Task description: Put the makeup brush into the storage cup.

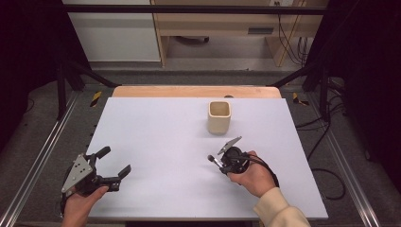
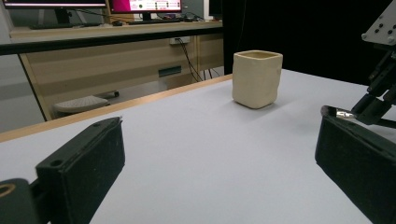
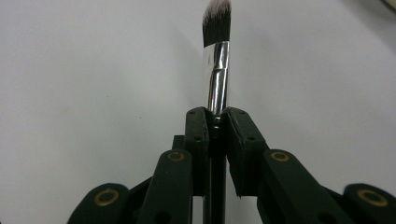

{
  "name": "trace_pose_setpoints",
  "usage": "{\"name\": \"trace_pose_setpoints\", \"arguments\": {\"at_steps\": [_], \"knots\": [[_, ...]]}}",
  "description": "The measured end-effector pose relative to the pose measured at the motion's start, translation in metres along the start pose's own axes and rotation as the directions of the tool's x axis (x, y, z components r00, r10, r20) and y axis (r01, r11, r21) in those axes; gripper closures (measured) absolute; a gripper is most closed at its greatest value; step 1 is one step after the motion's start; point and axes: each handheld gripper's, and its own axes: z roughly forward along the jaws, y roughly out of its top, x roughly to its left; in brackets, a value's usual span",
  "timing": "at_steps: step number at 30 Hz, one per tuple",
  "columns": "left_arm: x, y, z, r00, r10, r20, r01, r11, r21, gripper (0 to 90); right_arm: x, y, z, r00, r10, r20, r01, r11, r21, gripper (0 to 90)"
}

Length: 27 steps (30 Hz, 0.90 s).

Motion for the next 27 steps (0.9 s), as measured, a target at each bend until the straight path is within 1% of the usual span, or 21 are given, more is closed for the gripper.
{"name": "trace_pose_setpoints", "arguments": {"at_steps": [4,8,9,10,11,13,15,18,20,23,26,27], "knots": [[0.000,-0.001,0.001,1.0000,0.004,-0.001,-0.004,1.0000,0.005,0.9,-0.004,-0.001,-0.003,0.9997,0.025,0.003,-0.024,0.997,-0.067,79.0],[0.000,-0.001,0.002,1.0000,-0.001,0.001,0.001,1.0000,0.004,0.9,-0.008,-0.005,-0.007,0.9989,0.046,0.006,-0.045,0.986,-0.158,79.0],[0.000,-0.001,0.002,1.0000,0.000,0.002,0.000,1.0000,0.005,0.9,-0.010,-0.006,-0.007,0.9987,0.051,0.007,-0.049,0.983,-0.175,79.0],[0.000,-0.001,0.002,1.0000,0.000,0.002,0.000,1.0000,0.005,0.8,-0.010,-0.006,-0.007,0.9987,0.051,0.007,-0.049,0.983,-0.175,79.0],[0.000,-0.001,0.002,1.0000,0.000,0.002,0.000,1.0000,0.004,0.8,-0.013,-0.008,-0.007,0.9981,0.062,0.004,-0.060,0.975,-0.213,79.0],[0.000,-0.001,0.003,1.0000,-0.002,0.002,0.002,1.0000,0.002,0.9,-0.017,-0.010,-0.009,0.9975,0.071,0.002,-0.068,0.965,-0.253,79.0],[0.001,-0.002,0.003,1.0000,-0.003,0.002,0.003,1.0000,0.005,0.9,-0.022,-0.010,-0.013,0.9958,0.091,-0.005,-0.089,0.949,-0.303,79.0],[0.003,-0.004,0.005,1.0000,-0.003,-0.001,0.003,1.0000,0.009,0.9,-0.028,-0.009,-0.020,0.9937,0.111,-0.016,-0.108,0.917,-0.385,79.0],[0.003,-0.004,0.006,1.0000,-0.005,-0.004,0.005,1.0000,0.008,0.9,-0.031,-0.008,-0.024,0.9934,0.113,-0.016,-0.109,0.896,-0.431,79.0],[0.002,-0.003,0.007,0.9999,0.005,-0.015,-0.005,1.0000,0.003,1.1,-0.037,-0.008,-0.029,0.9918,0.126,-0.020,-0.119,0.860,-0.497,79.0],[0.001,-0.003,0.007,0.9997,0.003,-0.023,-0.003,1.0000,0.000,1.1,-0.042,-0.008,-0.032,0.9896,0.141,-0.028,-0.133,0.822,-0.554,79.0],[0.000,-0.003,0.007,0.9997,0.000,-0.024,0.000,1.0000,-0.003,1.0,-0.043,-0.008,-0.033,0.9882,0.150,-0.033,-0.142,0.812,-0.566,79.0]]}}
